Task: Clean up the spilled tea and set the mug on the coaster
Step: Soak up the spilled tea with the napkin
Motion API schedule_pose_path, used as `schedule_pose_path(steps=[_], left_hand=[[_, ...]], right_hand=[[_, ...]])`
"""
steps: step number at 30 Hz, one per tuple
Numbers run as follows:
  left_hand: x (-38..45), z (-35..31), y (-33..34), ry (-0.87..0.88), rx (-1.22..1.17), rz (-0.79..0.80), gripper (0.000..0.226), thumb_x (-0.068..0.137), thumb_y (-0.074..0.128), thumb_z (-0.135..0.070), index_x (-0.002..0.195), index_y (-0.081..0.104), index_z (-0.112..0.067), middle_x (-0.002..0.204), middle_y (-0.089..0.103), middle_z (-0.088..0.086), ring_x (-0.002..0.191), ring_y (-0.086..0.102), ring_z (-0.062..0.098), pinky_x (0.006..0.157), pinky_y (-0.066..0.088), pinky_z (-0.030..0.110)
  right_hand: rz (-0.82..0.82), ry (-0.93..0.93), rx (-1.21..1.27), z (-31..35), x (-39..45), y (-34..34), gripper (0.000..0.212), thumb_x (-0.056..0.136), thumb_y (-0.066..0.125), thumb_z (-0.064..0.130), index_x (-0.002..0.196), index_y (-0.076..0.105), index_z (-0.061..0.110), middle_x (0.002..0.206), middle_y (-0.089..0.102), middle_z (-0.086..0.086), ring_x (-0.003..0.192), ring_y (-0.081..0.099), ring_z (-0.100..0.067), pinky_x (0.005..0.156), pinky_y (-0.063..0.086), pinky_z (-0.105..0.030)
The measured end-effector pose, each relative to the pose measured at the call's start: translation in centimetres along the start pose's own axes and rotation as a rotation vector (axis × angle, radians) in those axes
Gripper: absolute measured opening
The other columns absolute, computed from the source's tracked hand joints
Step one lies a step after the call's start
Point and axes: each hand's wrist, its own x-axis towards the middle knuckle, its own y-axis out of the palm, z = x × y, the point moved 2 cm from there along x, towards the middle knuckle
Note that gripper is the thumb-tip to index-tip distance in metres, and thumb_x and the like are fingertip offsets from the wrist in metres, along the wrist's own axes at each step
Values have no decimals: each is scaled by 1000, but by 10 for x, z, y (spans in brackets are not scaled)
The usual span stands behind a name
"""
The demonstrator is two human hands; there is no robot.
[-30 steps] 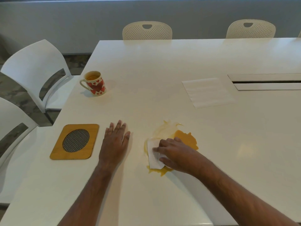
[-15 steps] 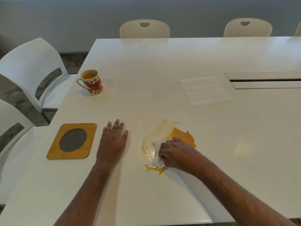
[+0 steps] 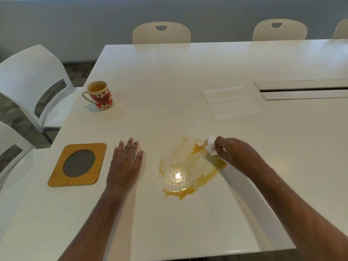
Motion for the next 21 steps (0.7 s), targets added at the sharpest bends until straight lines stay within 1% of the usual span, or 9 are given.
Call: schedule_pose_path(steps=[2, 4, 6, 8, 11, 14, 17, 19, 21], left_hand=[[0, 0, 0, -5, -4, -1, 57, 110, 30, -47, 160, 40, -21, 170, 28, 0, 161, 13, 24, 131, 10, 46], [0, 0, 0, -6, -2, -1, 56, 110, 30, -47, 160, 39, -22, 170, 27, 0, 161, 12, 23, 131, 9, 45], [0, 0, 1, -1, -3, -2, 58, 110, 28, -49, 160, 39, -21, 170, 28, 0, 161, 13, 23, 131, 10, 45], [1, 0, 1, -3, -6, -1, 59, 110, 28, -49, 160, 39, -21, 170, 28, 0, 160, 13, 24, 131, 11, 46], [0, 0, 0, -4, -9, -3, 65, 106, 24, -53, 159, 40, -21, 170, 29, 1, 160, 14, 24, 131, 11, 46], [0, 0, 0, -4, -15, -4, 66, 105, 24, -54, 160, 40, -21, 170, 28, 0, 160, 13, 24, 131, 10, 45], [0, 0, 0, -3, -18, -7, 62, 107, 28, -51, 159, 40, -21, 170, 28, 0, 160, 13, 24, 131, 10, 45], [-1, 0, 1, -6, -16, -4, 57, 110, 31, -47, 160, 39, -21, 170, 28, 0, 160, 13, 23, 131, 9, 45], [-1, 0, 1, -8, -17, -6, 59, 109, 28, -50, 160, 40, -22, 170, 28, -1, 160, 13, 23, 131, 9, 44]], right_hand=[[32, -8, 14, 3, 0, 10, 14, 97, 62, 17, 109, 59, 21, 88, 71, -1, 81, 68, -28, 62, 52, -39], [55, -42, 53, 10, -2, 21, 41, 93, 68, 9, 132, 63, 21, 106, 73, -1, 95, 69, -25, 71, 57, -38], [60, -103, 60, 23, -6, 30, 52, 90, 69, 4, 140, 62, 19, 113, 71, 0, 100, 66, -24, 76, 58, -39], [82, -205, 46, 43, -9, 36, 45, 91, 66, 2, 134, 66, 18, 113, 69, -1, 98, 65, -26, 77, 57, -40], [123, -340, 69, 77, -18, 34, 31, 94, 56, 13, 120, 70, 21, 115, 65, -1, 97, 62, -24, 76, 54, -37], [186, -462, 92, 99, -32, 37, 28, 95, 58, 11, 118, 69, 21, 123, 59, 1, 102, 59, -22, 78, 55, -38], [229, -499, 107, 102, -46, 38, 30, 98, 55, 11, 122, 68, 22, 127, 55, 3, 108, 56, -19, 82, 55, -35], [252, -508, 131, 99, -55, 37, 31, 98, 49, 18, 122, 69, 22, 129, 54, 4, 112, 55, -17, 91, 52, -31], [250, -506, 144, 95, -63, 35, 34, 100, 43, 27, 118, 71, 21, 128, 54, 5, 113, 55, -14, 97, 48, -27]])
